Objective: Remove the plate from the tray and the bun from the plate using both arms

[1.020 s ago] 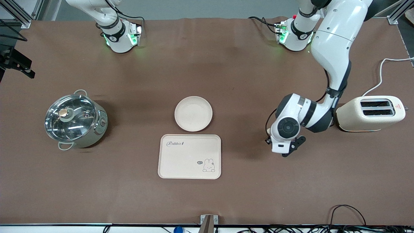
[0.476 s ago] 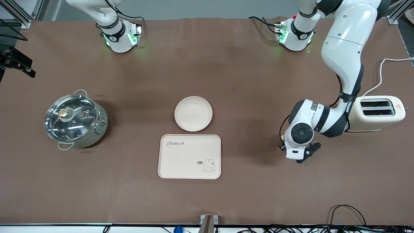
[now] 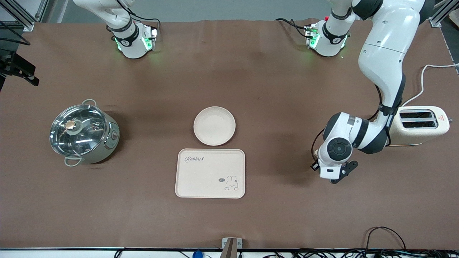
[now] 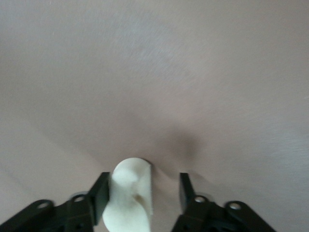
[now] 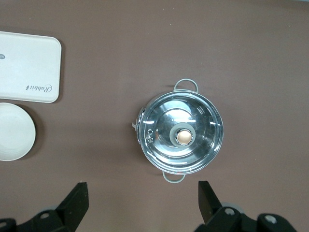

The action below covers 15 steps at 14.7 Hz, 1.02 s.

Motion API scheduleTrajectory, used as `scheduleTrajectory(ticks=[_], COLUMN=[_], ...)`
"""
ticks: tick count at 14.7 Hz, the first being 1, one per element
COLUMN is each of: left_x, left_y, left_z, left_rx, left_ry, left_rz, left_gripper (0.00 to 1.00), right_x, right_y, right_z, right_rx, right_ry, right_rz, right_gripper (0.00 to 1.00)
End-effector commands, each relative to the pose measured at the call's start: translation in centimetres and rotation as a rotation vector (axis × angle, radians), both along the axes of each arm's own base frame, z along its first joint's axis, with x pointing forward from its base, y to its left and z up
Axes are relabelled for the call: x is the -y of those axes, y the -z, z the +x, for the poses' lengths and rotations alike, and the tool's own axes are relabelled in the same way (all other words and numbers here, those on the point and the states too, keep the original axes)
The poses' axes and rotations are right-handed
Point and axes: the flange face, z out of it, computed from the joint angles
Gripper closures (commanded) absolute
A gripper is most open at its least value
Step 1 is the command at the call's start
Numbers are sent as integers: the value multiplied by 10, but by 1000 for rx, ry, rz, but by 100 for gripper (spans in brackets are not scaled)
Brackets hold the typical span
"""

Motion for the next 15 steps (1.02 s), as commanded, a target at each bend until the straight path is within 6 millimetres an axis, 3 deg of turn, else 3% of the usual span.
scheduleTrajectory(ticks=[1, 4, 8, 12, 15], left_x=[6, 10, -3, -21, -35], left_y=[-55, -129, -208, -285, -345], left_z=[14, 23, 20, 2, -20], left_rx=[38, 68, 118, 134, 140], left_ry=[-3, 78, 173, 321, 449], left_rz=[-15, -14, -53, -26, -98], left_gripper=[0, 0, 0, 0, 0], right_x=[1, 0, 0, 1, 1], right_y=[-4, -5, -5, -4, -4], right_z=[-3, -3, -3, -3, -3], right_rx=[-1, 2, 2, 1, -1], right_ry=[-9, -11, -11, -9, -9], right_rz=[-13, -13, -13, -13, -13], right_gripper=[0, 0, 0, 0, 0])
